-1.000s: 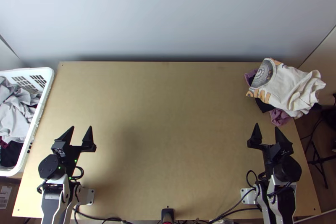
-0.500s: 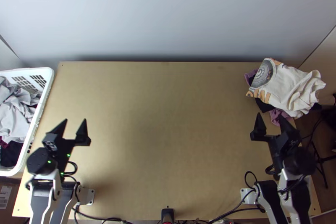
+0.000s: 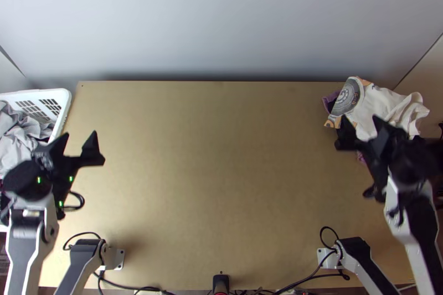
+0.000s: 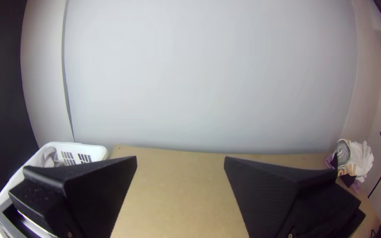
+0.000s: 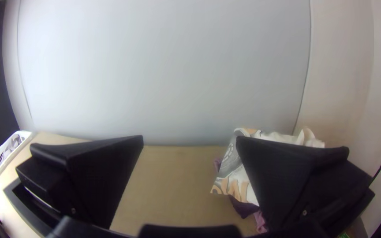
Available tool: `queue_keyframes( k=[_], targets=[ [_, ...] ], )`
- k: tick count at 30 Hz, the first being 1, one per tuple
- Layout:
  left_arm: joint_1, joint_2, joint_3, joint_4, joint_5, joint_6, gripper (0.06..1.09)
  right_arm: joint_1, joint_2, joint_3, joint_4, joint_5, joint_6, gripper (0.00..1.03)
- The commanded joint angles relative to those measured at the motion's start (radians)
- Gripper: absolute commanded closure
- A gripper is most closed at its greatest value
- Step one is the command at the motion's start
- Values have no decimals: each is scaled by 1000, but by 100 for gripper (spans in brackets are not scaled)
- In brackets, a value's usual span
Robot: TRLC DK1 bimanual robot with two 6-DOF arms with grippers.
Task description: Fold the t-shirt
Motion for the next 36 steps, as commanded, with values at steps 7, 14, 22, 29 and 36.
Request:
queue_keyframes(
  k=[7, 14, 22, 29, 36],
  targets=[
    [-21, 528, 408, -45, -24, -32, 11, 4, 541, 530, -66, 0, 0, 5],
    [-18, 755, 604, -109, -63, -24, 11, 4, 665, 648, -112, 11, 28, 5],
    [8, 910, 719, -115, -98, -21, 11, -4, 708, 645, -132, 16, 23, 5],
    [53, 922, 727, -117, -97, -24, 11, 13, 689, 621, -143, 20, 25, 5],
    [214, 927, 744, -115, -98, -21, 11, 32, 648, 572, -148, 30, 25, 5]
  ],
)
